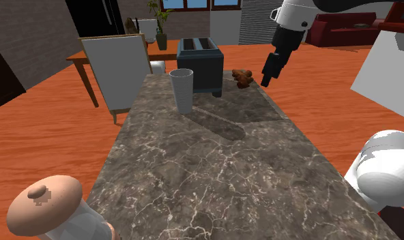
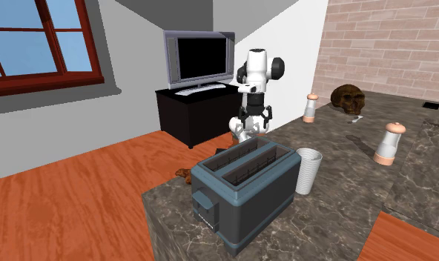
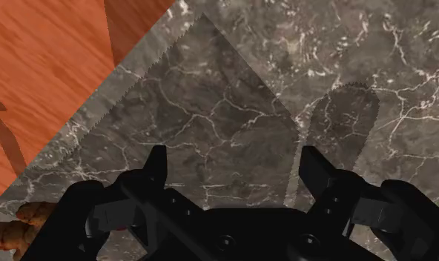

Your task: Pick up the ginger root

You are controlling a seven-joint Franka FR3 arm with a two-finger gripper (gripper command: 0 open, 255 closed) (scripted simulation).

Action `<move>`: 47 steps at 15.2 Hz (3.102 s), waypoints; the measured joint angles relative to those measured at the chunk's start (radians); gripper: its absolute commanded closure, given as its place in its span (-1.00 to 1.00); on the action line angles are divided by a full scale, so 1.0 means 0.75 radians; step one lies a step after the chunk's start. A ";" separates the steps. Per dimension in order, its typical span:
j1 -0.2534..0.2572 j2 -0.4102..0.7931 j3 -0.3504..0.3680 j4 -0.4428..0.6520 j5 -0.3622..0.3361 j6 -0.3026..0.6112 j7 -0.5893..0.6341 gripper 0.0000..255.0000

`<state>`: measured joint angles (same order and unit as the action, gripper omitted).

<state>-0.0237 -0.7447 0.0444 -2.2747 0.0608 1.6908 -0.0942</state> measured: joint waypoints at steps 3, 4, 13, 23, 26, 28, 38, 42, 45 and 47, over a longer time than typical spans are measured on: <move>-0.029 0.061 0.017 0.037 -0.001 0.015 0.068 -1.00; -0.051 0.110 0.026 0.063 -0.004 0.031 0.116 -1.00; -0.239 0.575 0.105 0.364 -0.061 0.109 0.646 -1.00; -0.375 0.999 0.052 0.731 -0.137 0.057 1.154 -1.00; -0.381 1.012 0.046 0.703 -0.139 0.093 1.179 -1.00; -0.382 1.014 0.045 0.668 -0.139 0.129 1.184 -1.00; -0.381 1.020 0.046 0.616 -0.141 0.190 1.190 1.00; -0.381 1.020 0.046 0.616 -0.141 0.189 1.190 1.00; -0.382 1.020 0.045 0.650 -0.140 0.152 1.186 1.00; -0.382 1.016 0.045 0.680 -0.140 0.119 1.184 1.00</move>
<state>-0.3103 0.0177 0.0781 -1.7650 -0.0439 1.7802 0.7940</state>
